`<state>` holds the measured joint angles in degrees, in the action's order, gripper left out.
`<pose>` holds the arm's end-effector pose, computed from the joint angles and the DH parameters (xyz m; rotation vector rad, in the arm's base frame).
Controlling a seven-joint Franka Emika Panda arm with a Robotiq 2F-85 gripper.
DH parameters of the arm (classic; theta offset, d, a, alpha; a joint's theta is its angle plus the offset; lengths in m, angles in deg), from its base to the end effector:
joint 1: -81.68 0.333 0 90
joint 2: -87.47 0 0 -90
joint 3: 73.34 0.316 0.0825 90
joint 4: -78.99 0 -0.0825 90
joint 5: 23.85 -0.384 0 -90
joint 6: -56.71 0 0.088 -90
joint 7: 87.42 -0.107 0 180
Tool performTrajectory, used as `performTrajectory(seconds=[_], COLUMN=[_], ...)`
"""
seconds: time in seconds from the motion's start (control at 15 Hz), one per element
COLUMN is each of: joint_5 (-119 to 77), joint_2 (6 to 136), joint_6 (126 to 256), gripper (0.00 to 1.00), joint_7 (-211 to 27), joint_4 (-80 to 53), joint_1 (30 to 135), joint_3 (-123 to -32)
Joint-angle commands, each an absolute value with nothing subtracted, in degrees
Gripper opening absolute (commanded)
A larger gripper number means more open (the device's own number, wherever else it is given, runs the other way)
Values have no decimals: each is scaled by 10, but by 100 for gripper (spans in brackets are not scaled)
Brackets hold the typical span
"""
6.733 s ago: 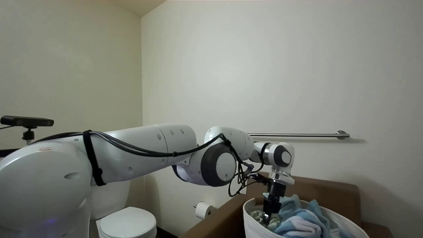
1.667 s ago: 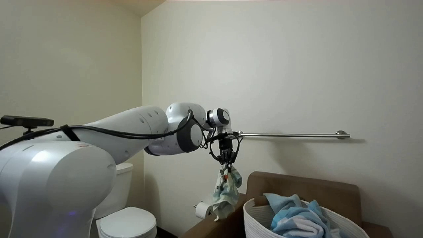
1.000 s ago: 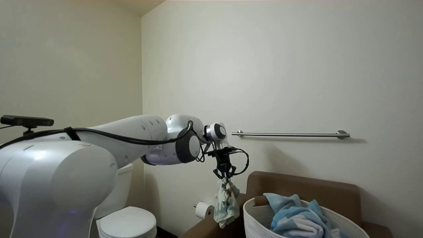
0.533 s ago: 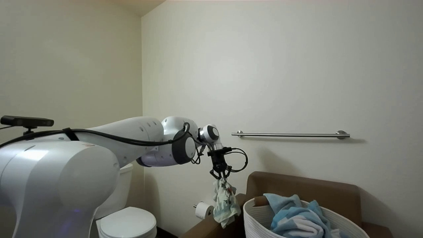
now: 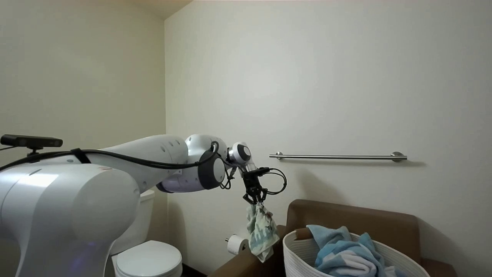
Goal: Pick up the cloth from the basket and put it on the sofa
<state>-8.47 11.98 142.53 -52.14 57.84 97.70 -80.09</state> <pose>0.7697 0.1564 0.2575 2.5244 1.1586 -0.3569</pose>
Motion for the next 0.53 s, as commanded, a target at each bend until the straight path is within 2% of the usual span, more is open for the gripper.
performTrajectory(seconds=[0.0,0.33,0.4,0.47], joint_5=[-81,-74,-72,-70], joint_2=[142,137,137,136], joint_6=[1429,1425,1425,1425], gripper=[3,3,17,36], joint_7=[-466,-433,-429,-428], joint_4=[554,558,558,559], joint_1=[967,971,973,976], joint_3=[-793,-799,-801,-803])
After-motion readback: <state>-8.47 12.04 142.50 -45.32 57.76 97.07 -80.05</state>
